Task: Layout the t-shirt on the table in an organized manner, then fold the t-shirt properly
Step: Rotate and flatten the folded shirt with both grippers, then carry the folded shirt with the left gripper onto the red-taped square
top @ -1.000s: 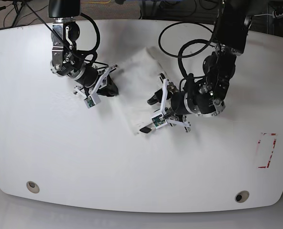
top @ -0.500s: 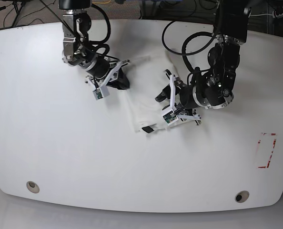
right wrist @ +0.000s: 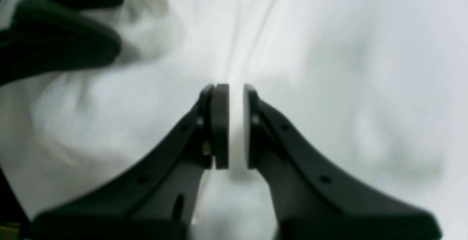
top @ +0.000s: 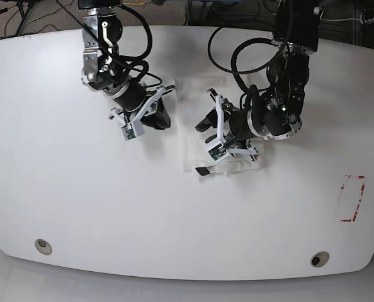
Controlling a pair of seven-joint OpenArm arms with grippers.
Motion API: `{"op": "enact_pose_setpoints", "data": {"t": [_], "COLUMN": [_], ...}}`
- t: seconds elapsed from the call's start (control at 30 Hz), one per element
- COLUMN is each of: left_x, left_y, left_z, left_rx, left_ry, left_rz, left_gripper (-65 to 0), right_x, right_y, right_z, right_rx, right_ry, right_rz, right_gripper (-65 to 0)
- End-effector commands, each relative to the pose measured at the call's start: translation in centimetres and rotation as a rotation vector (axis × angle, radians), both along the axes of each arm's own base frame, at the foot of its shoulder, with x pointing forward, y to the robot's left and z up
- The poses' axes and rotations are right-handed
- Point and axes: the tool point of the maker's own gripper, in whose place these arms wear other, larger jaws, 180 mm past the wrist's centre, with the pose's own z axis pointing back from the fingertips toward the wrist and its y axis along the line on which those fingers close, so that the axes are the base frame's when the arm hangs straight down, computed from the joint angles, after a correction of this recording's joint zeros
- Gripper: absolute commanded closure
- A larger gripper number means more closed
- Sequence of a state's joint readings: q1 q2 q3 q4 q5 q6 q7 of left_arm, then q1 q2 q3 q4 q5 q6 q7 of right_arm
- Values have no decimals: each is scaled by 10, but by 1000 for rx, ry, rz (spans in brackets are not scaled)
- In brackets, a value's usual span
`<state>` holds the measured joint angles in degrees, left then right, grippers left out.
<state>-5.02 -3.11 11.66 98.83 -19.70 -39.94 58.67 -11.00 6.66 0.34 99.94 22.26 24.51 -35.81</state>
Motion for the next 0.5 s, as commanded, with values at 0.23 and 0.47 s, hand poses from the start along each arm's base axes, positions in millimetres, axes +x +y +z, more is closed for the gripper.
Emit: {"op": "enact_pose_setpoints", "data": {"t": [0.23,0.47], "left_x": [16,10], "left_y": [-17,-14], "left_z": [-11,-60], "left_rx": [-157,-186], "left_ry": [70,199], "left_rz": [125,179], "left_gripper": [-204,-204], "right_x": [9,10], "right_y": [-72,-100], "right_z": [25,29], "right_rx": [-71,-94], "right_ry": [-87,-96], "right_rz": [-143,-214], "right_gripper": [-71,-71]}}
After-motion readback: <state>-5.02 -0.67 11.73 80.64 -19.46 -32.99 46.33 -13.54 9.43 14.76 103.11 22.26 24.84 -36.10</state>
